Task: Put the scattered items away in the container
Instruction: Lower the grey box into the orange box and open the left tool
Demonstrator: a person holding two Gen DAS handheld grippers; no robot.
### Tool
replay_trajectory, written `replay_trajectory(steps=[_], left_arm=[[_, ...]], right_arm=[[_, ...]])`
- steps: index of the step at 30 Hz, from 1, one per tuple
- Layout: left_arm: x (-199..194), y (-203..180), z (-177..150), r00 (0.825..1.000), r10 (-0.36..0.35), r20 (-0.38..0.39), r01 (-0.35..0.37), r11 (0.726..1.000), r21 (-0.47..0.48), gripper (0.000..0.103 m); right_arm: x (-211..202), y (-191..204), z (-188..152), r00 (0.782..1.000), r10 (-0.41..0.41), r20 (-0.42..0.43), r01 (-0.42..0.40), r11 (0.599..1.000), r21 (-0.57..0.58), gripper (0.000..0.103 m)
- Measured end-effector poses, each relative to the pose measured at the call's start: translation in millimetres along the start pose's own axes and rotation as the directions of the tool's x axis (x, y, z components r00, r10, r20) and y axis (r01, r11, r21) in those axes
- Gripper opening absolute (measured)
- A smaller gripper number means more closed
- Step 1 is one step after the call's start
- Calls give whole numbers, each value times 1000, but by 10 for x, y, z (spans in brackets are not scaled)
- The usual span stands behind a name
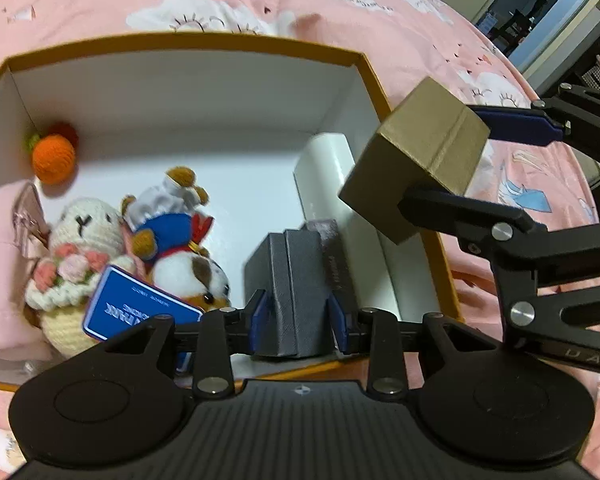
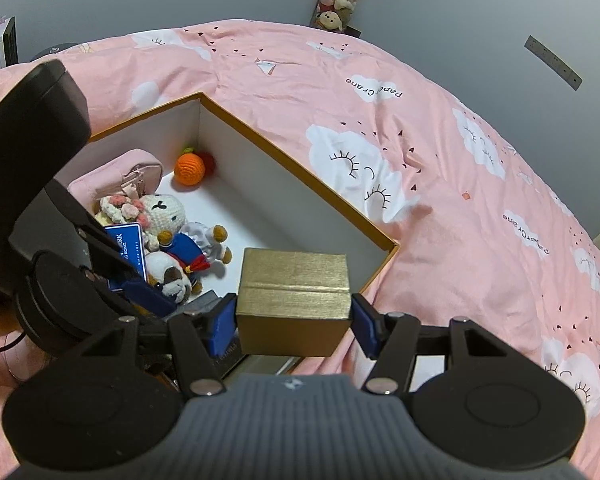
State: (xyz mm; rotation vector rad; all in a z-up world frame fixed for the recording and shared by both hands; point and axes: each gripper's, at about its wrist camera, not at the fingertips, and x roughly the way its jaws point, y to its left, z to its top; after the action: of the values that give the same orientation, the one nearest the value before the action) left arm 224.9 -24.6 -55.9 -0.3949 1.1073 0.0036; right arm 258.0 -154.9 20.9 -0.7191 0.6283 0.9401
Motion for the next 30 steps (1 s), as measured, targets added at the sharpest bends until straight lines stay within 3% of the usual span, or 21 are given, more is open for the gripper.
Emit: replay_trajectory(steps=[9, 20, 30], left_arm=[[16, 15, 3, 999, -36, -13, 37, 999, 10, 40], [-19, 233, 24, 989, -148, -20, 149, 989, 5, 50], [-92, 332, 29, 983, -180, -23, 181, 983, 37, 49]], right_arm=[[6, 6, 4, 1000, 2, -12, -2, 1000, -18, 62], [20, -36, 38, 999, 30, -20, -31, 999, -45, 62], [188, 8, 176, 993, 115, 9, -111, 975, -193, 62]])
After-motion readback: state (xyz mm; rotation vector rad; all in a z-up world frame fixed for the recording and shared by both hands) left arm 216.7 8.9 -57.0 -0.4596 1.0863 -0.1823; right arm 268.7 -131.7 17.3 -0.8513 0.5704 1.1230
